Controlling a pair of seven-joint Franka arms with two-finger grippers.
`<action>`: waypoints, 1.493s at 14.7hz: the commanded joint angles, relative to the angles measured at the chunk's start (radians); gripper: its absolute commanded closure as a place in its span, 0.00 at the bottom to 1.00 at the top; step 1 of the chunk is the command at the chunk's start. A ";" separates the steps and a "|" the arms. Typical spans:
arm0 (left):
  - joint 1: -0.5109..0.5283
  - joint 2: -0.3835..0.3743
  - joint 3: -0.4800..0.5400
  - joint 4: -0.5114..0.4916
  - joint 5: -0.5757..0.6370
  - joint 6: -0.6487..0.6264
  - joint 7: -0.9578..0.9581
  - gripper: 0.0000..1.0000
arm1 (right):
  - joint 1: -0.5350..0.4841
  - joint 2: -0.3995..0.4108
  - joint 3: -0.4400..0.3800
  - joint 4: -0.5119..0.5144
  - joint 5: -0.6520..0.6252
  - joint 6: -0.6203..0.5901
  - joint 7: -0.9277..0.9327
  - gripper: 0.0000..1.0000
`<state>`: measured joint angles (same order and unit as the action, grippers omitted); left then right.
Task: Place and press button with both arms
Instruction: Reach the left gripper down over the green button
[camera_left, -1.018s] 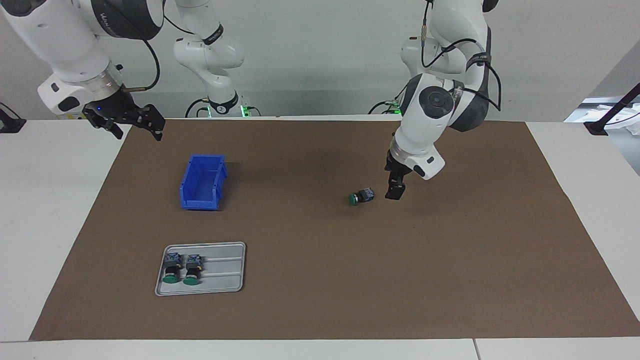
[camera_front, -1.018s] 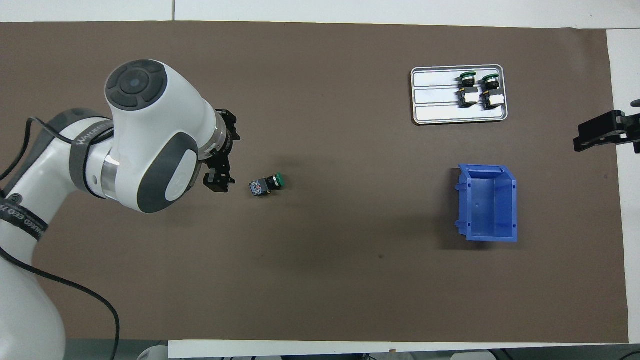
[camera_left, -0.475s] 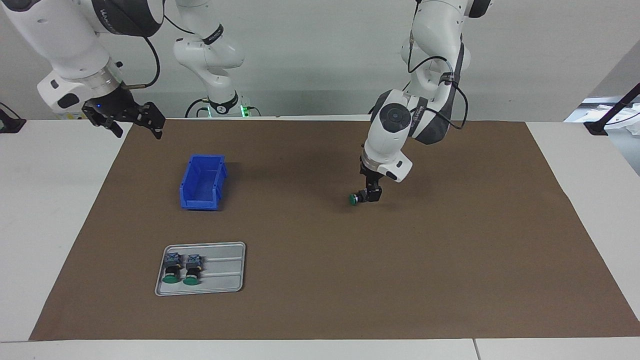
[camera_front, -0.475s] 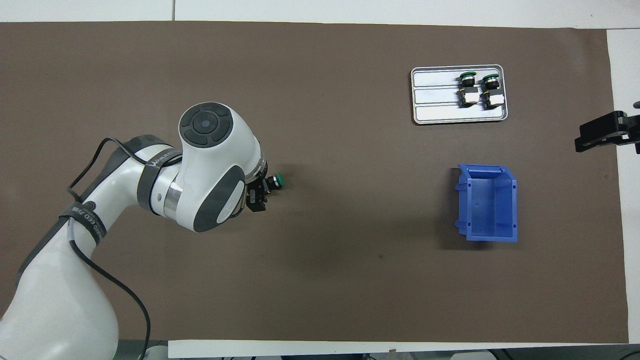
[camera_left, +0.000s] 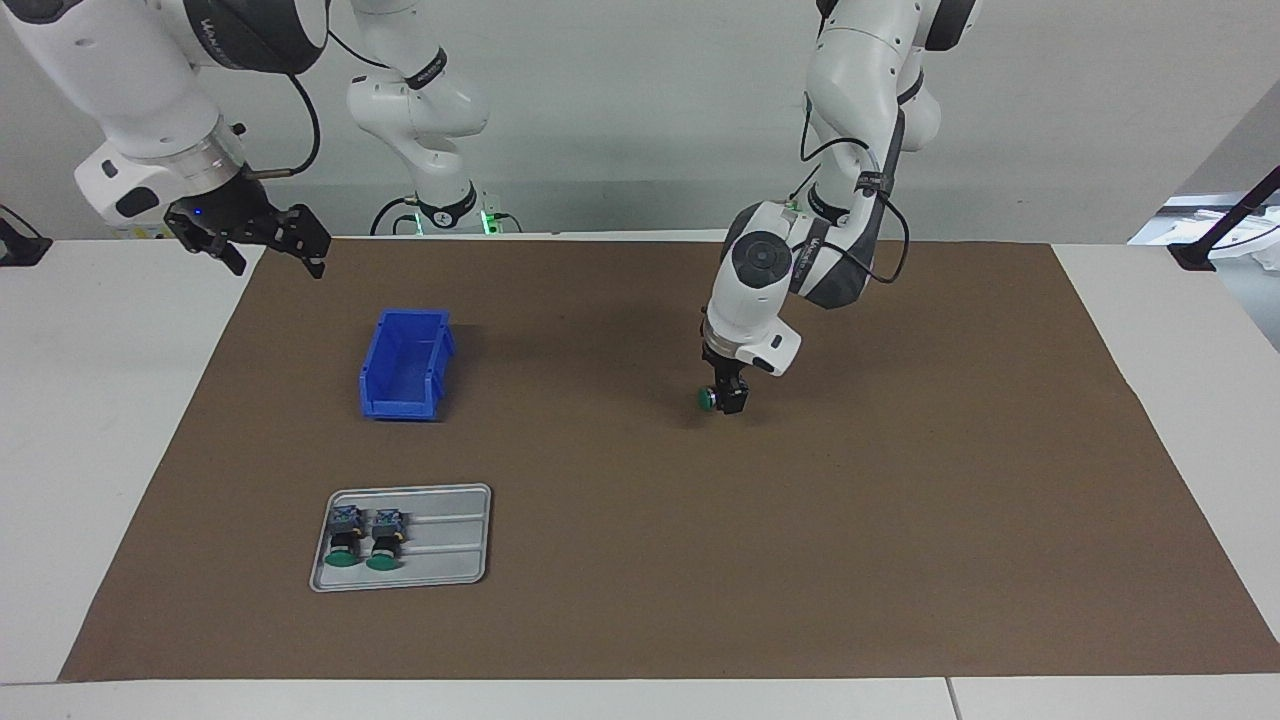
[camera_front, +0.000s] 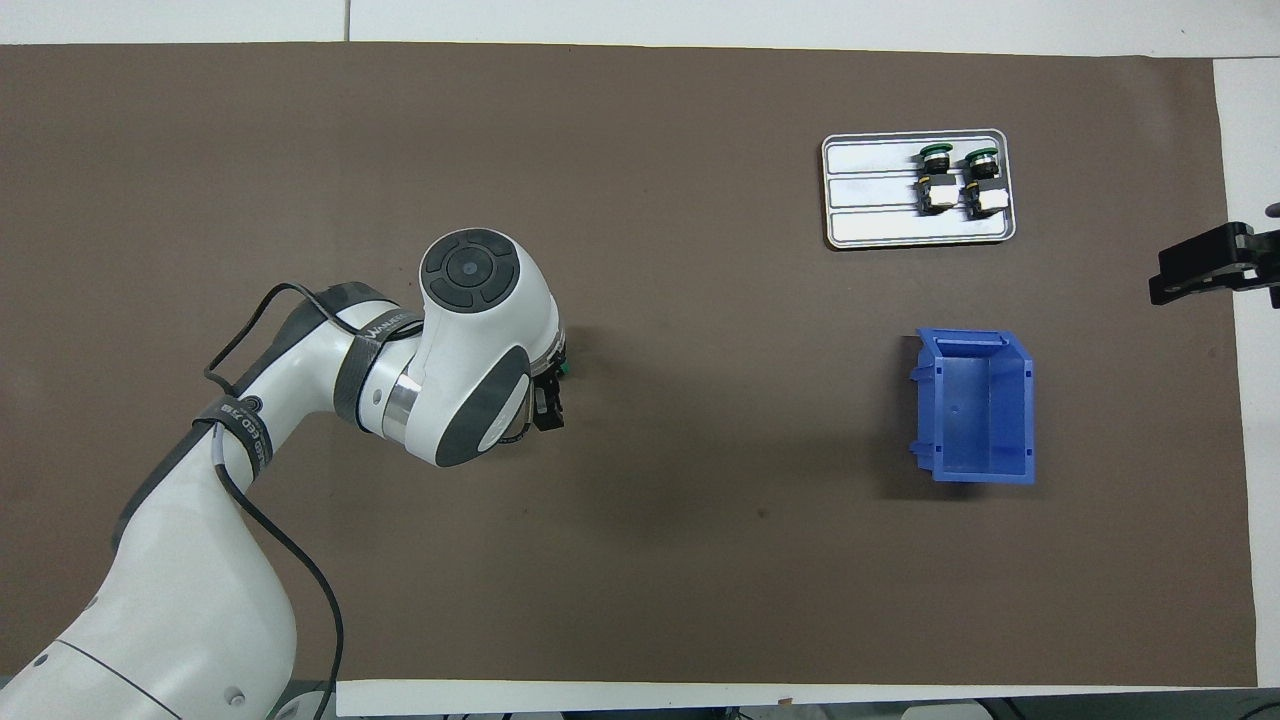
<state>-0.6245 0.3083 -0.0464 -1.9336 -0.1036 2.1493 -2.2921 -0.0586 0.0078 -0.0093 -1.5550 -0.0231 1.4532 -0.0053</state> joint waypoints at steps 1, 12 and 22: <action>-0.024 0.015 0.017 -0.013 0.013 0.026 -0.035 0.02 | -0.007 -0.025 0.005 -0.028 0.005 0.001 -0.019 0.01; -0.023 0.018 0.017 -0.028 0.016 0.075 -0.064 0.56 | -0.007 -0.025 0.005 -0.030 0.003 -0.001 -0.019 0.01; 0.035 -0.032 0.019 -0.022 0.018 0.055 0.014 0.92 | -0.007 -0.025 0.005 -0.028 0.005 0.001 -0.019 0.01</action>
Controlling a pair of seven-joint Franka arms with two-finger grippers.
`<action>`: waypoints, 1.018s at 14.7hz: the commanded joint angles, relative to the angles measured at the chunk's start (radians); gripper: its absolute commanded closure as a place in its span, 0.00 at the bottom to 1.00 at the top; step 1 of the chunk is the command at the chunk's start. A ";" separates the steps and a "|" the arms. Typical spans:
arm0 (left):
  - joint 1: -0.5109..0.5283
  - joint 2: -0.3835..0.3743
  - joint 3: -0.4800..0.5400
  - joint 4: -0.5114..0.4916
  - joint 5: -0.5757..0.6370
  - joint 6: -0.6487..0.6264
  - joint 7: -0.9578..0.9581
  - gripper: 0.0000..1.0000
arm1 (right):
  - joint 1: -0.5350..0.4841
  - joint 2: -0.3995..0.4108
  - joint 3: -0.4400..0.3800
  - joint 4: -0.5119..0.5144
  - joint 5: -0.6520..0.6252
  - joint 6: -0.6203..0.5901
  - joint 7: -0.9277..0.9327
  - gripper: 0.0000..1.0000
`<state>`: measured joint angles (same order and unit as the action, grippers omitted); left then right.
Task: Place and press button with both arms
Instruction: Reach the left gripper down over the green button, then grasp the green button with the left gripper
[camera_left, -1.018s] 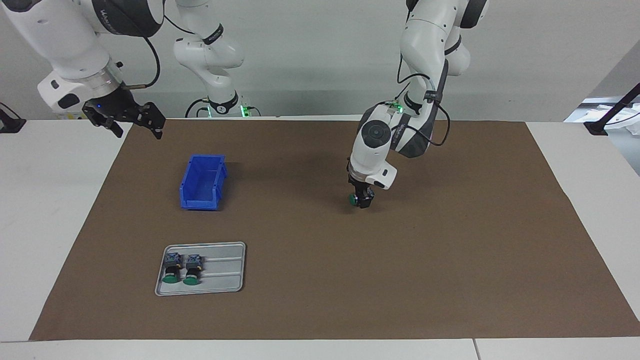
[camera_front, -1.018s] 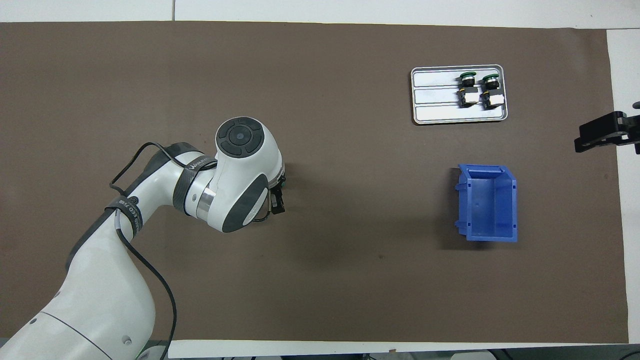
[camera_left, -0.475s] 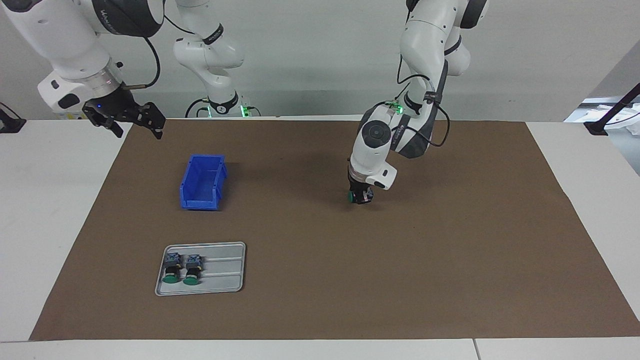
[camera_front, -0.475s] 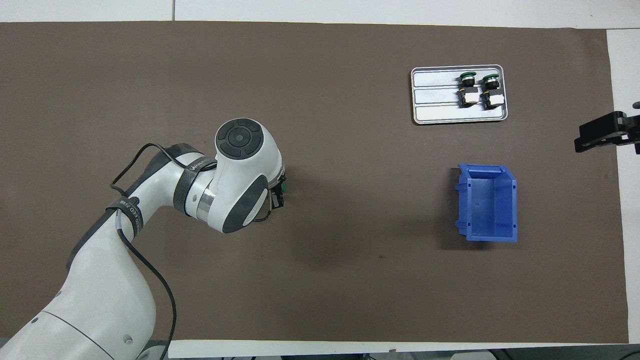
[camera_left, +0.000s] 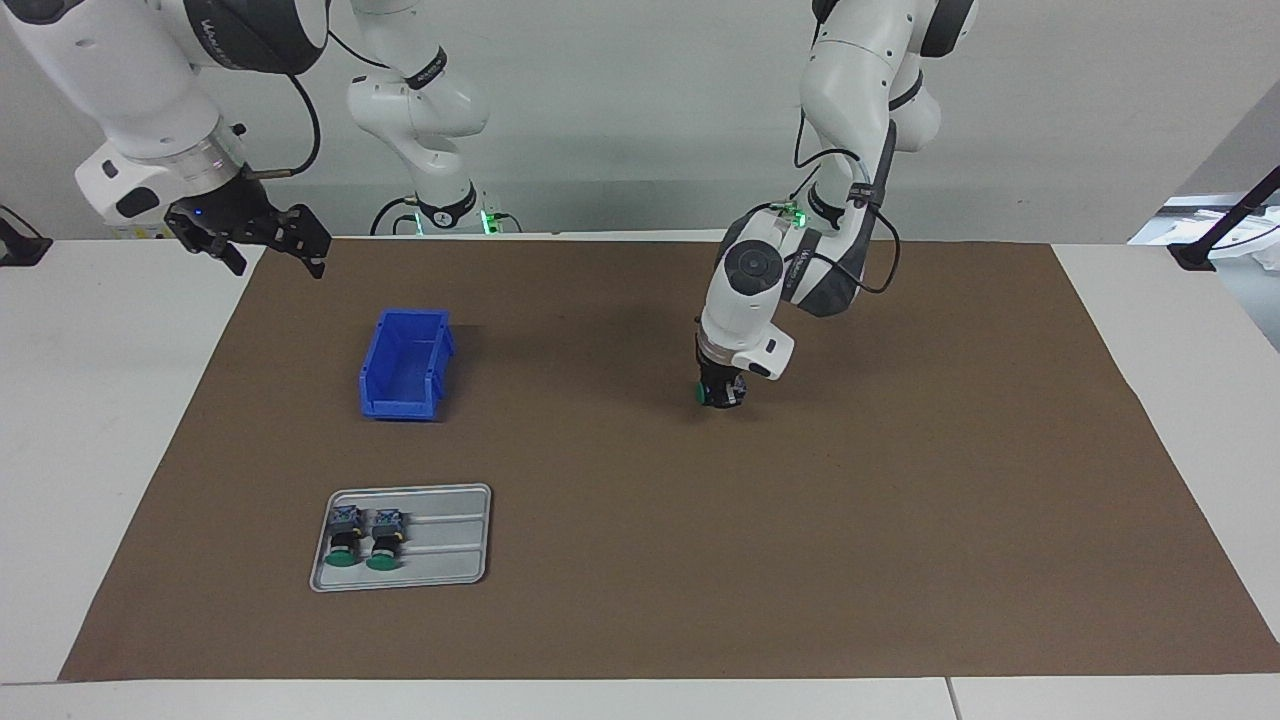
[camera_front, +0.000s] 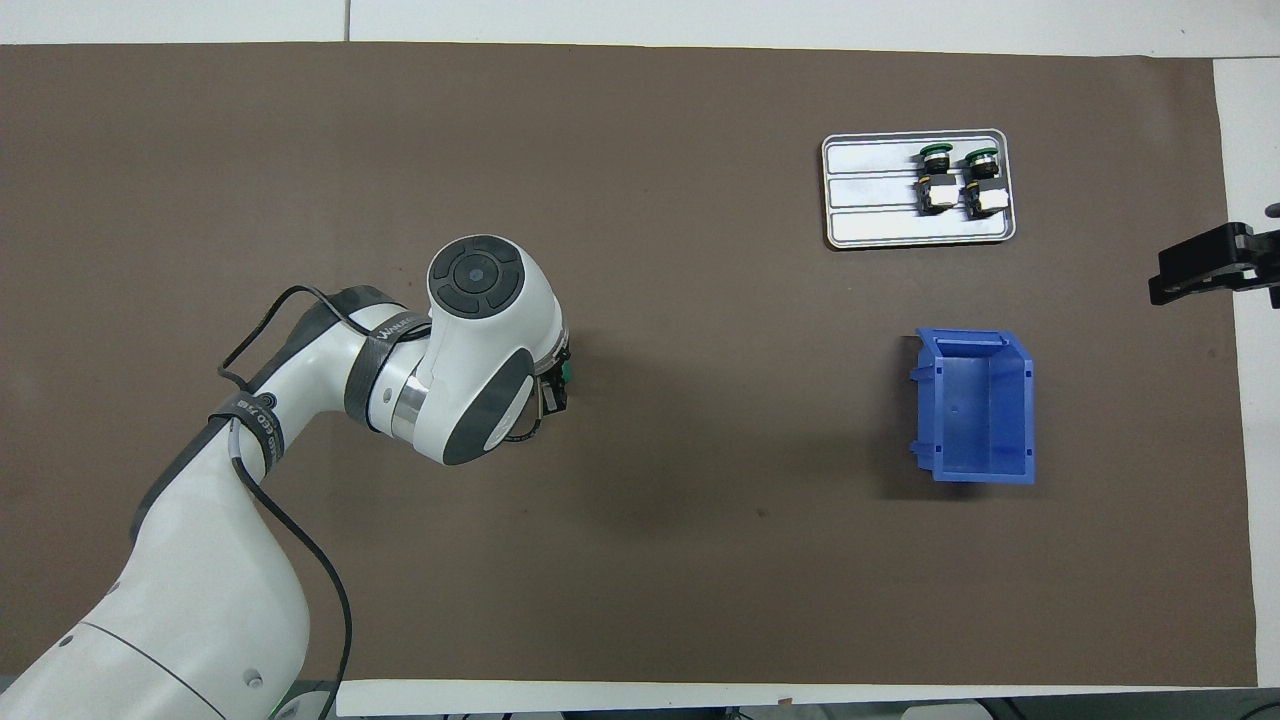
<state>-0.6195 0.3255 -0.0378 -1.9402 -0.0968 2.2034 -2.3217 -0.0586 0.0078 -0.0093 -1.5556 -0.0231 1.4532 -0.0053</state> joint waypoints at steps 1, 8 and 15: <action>0.053 -0.071 0.010 -0.019 0.011 -0.001 0.054 0.93 | -0.007 -0.025 0.005 -0.027 0.005 -0.001 -0.019 0.01; 0.122 -0.120 0.006 -0.043 -0.140 0.012 0.296 0.92 | -0.007 -0.025 0.005 -0.027 0.005 -0.001 -0.019 0.01; 0.204 -0.157 0.006 -0.088 -0.443 0.009 0.655 0.94 | -0.007 -0.025 0.005 -0.027 0.003 -0.001 -0.019 0.01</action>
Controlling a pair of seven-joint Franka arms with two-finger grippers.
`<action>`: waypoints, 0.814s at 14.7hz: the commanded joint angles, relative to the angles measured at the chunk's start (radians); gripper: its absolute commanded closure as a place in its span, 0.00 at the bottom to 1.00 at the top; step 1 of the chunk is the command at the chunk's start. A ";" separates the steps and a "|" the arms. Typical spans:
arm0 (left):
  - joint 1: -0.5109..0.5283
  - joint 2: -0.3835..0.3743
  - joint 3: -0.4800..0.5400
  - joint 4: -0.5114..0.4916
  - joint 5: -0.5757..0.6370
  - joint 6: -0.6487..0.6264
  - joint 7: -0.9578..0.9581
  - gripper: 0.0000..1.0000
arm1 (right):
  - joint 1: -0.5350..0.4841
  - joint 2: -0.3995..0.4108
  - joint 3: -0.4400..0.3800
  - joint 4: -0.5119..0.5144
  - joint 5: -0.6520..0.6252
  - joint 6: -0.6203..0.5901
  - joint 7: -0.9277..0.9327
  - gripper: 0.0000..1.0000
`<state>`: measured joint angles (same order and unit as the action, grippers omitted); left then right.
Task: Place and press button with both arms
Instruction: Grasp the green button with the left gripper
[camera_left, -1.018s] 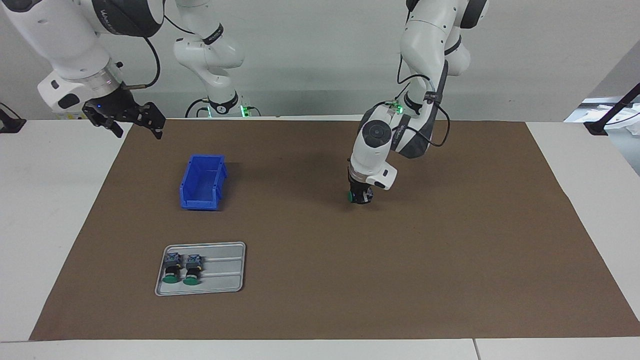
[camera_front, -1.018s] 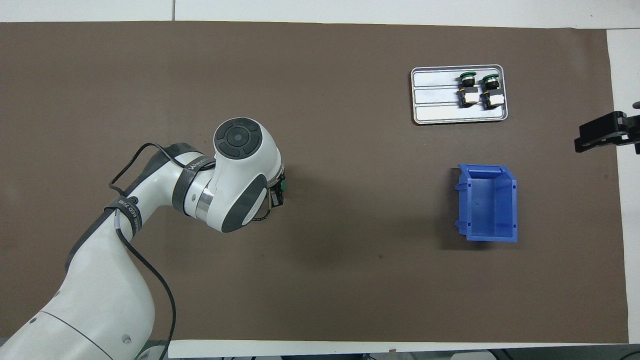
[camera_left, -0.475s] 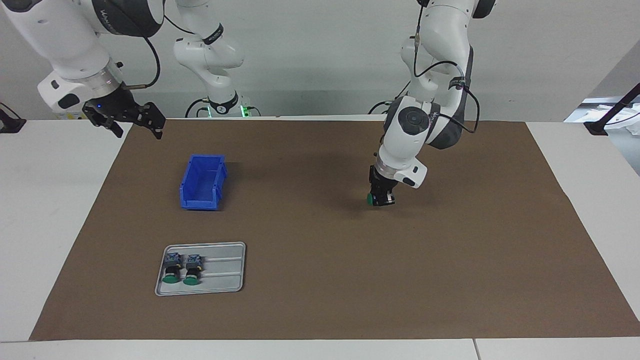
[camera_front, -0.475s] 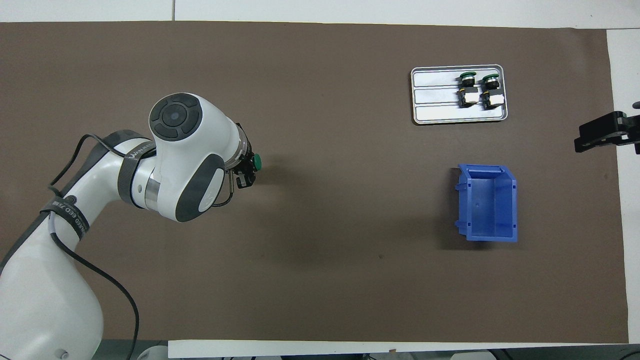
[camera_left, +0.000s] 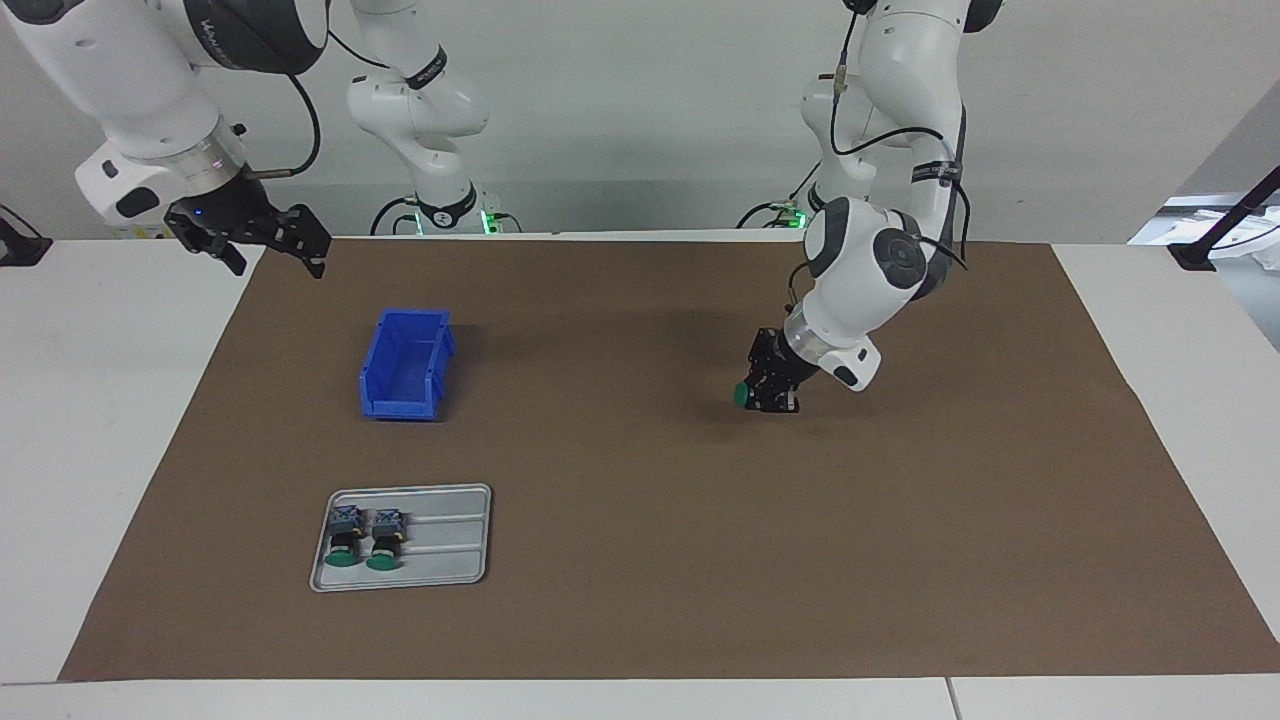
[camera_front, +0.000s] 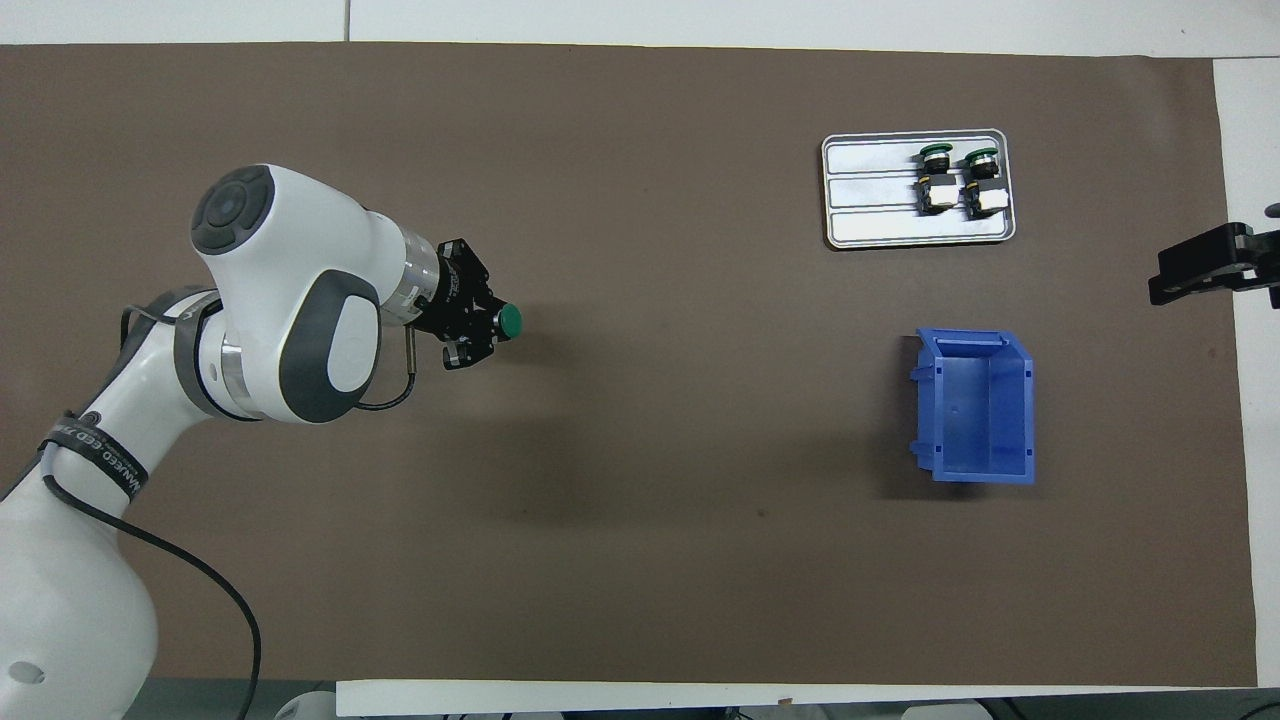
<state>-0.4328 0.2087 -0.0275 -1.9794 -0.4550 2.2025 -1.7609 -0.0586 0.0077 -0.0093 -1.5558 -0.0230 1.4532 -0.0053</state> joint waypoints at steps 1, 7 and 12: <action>0.019 -0.051 -0.003 -0.067 -0.162 0.014 0.154 0.94 | -0.007 -0.025 0.005 -0.027 0.003 -0.001 -0.019 0.01; 0.071 -0.084 -0.006 -0.128 -0.415 -0.027 0.451 0.93 | -0.007 -0.025 0.005 -0.027 0.005 -0.001 -0.019 0.01; 0.138 -0.120 -0.005 -0.183 -0.673 -0.107 0.648 0.94 | -0.007 -0.025 0.005 -0.027 0.005 -0.001 -0.019 0.01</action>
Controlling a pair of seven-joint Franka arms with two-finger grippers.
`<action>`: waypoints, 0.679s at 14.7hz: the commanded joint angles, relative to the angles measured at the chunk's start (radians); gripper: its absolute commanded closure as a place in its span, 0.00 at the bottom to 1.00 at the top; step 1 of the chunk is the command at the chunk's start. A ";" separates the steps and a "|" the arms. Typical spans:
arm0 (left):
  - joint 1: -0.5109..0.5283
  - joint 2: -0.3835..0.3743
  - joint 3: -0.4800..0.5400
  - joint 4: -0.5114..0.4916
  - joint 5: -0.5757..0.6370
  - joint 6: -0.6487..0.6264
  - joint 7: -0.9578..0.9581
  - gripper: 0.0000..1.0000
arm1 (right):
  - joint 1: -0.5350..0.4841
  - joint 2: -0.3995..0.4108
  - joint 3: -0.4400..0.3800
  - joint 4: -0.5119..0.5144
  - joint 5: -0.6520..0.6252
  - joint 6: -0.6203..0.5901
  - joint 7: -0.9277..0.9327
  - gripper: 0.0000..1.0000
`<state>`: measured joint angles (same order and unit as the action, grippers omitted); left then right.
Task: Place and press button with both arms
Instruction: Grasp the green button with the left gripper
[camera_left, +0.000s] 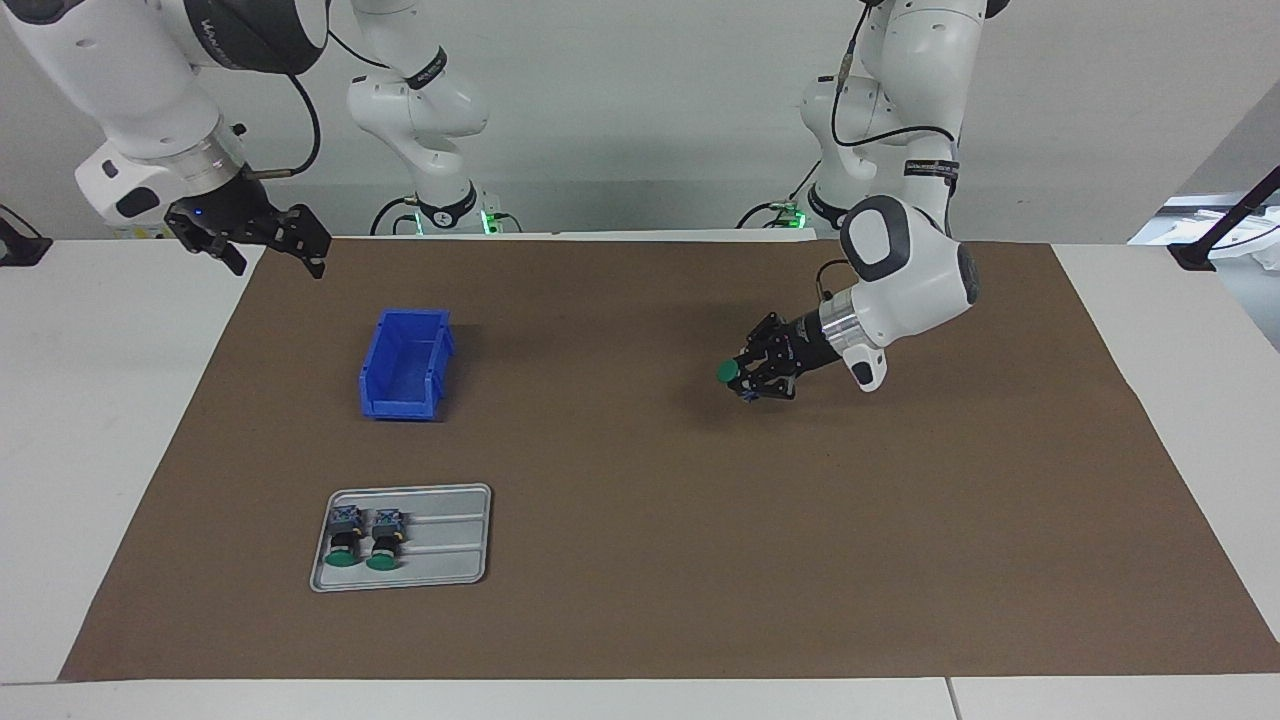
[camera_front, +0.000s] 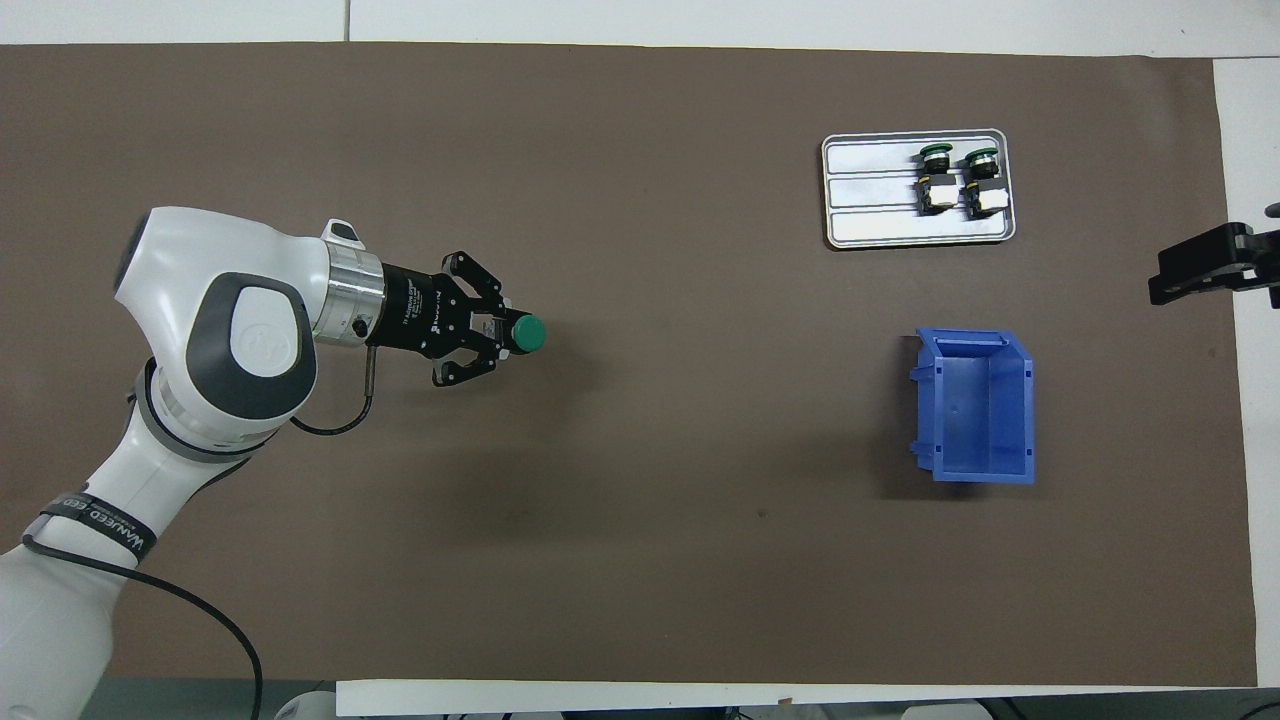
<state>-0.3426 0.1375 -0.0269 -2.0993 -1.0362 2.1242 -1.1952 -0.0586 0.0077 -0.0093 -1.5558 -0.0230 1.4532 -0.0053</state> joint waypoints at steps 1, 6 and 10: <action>0.051 -0.045 -0.004 -0.070 -0.140 -0.023 0.107 0.94 | -0.007 -0.025 0.005 -0.027 0.003 -0.001 -0.019 0.01; 0.076 -0.045 -0.004 -0.125 -0.241 -0.020 0.156 0.93 | -0.007 -0.025 0.005 -0.027 0.005 -0.001 -0.019 0.01; 0.077 -0.058 -0.004 -0.208 -0.426 -0.004 0.331 0.93 | -0.007 -0.025 0.005 -0.027 0.005 -0.001 -0.019 0.01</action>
<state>-0.2768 0.1229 -0.0266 -2.2430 -1.4043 2.1188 -0.9286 -0.0586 0.0077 -0.0093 -1.5558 -0.0230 1.4532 -0.0053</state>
